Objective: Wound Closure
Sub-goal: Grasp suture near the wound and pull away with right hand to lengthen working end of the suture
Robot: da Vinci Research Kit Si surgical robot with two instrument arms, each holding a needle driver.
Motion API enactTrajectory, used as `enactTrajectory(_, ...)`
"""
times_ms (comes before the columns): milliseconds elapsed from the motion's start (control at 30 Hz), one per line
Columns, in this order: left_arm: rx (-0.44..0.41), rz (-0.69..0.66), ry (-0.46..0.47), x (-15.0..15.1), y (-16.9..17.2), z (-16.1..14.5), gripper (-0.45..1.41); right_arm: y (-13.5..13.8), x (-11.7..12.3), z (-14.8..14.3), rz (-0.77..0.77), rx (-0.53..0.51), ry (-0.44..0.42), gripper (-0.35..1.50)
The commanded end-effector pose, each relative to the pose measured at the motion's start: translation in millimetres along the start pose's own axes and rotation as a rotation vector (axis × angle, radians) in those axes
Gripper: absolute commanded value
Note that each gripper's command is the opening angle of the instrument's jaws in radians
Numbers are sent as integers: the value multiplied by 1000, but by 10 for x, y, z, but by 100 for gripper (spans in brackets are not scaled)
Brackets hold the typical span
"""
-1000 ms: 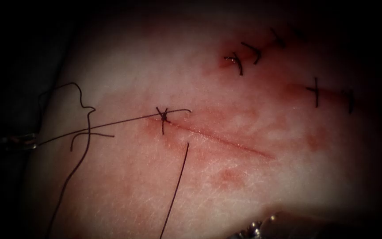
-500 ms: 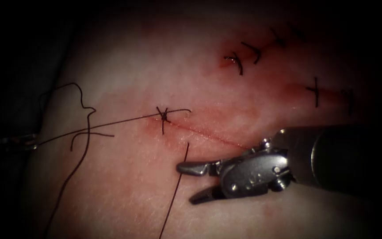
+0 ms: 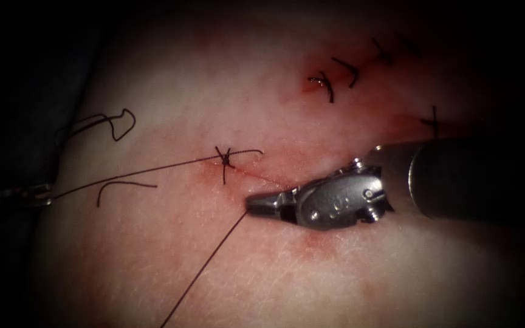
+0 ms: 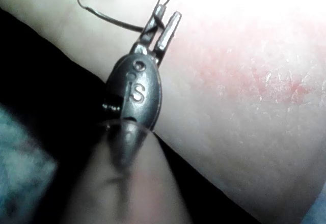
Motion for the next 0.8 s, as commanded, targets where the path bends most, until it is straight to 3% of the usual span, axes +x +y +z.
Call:
enactTrajectory(33,-1,-1,1,-8,2,5,-45,-10,5,7,-4,12,6,-35)
enactTrajectory(200,-1,-1,1,-9,1,6,-45,-34,30,4,-34,64,10,-35)
enactTrajectory(467,-2,-2,2,-10,1,7,-45,-108,100,-19,-56,138,65,-35)
enactTrajectory(633,-2,-1,3,-11,0,7,-45,-169,160,-22,-67,230,97,-35)
enactTrajectory(767,-1,-1,2,-10,1,7,-45,-173,172,-18,-77,235,105,-35)
enactTrajectory(800,-1,-1,2,-10,1,7,-45,-170,171,-18,-73,232,105,-18)
